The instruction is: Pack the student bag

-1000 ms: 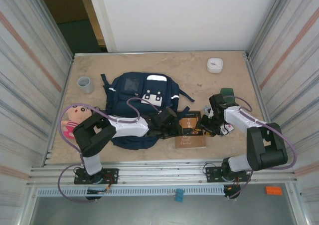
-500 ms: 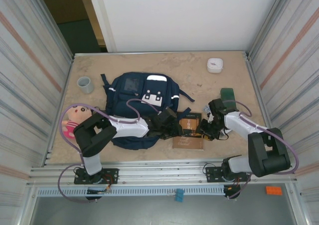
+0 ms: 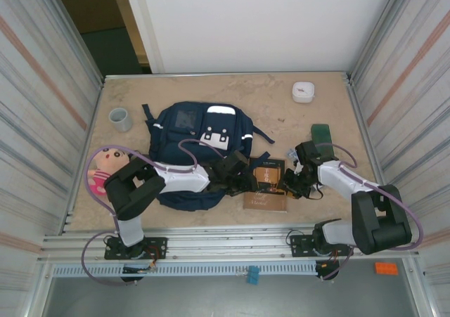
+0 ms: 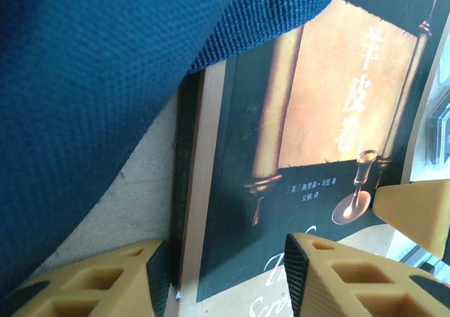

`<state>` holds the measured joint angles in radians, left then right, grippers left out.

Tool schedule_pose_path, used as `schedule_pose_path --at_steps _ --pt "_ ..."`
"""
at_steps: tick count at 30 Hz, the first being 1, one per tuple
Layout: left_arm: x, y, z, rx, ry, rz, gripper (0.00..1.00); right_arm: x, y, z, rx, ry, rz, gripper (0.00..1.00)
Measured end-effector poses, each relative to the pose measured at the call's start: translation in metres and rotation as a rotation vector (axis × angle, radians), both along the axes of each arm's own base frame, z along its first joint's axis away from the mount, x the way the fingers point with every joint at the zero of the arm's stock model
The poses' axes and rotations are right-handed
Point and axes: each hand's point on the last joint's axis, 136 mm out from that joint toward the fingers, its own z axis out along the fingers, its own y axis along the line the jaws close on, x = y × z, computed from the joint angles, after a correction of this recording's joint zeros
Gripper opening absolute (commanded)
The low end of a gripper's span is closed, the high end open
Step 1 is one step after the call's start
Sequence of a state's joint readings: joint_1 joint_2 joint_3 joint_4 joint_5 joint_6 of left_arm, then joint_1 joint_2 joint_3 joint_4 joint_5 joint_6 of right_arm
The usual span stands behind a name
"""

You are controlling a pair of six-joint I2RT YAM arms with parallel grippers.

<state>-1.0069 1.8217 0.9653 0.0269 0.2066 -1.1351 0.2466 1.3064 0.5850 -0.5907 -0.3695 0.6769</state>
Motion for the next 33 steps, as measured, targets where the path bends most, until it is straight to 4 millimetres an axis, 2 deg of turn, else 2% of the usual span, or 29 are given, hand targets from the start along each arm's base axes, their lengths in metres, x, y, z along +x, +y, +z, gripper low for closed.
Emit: schedule_pose_path --at_steps 8,33 --pt "0.001 -0.003 0.001 0.012 0.034 -0.002 0.47 0.000 0.001 0.001 0.012 0.005 -0.014 0.21" --pt "-0.001 -0.010 0.012 -0.018 -0.009 0.000 0.47 -0.009 -0.006 0.003 0.025 -0.058 -0.087 0.18"
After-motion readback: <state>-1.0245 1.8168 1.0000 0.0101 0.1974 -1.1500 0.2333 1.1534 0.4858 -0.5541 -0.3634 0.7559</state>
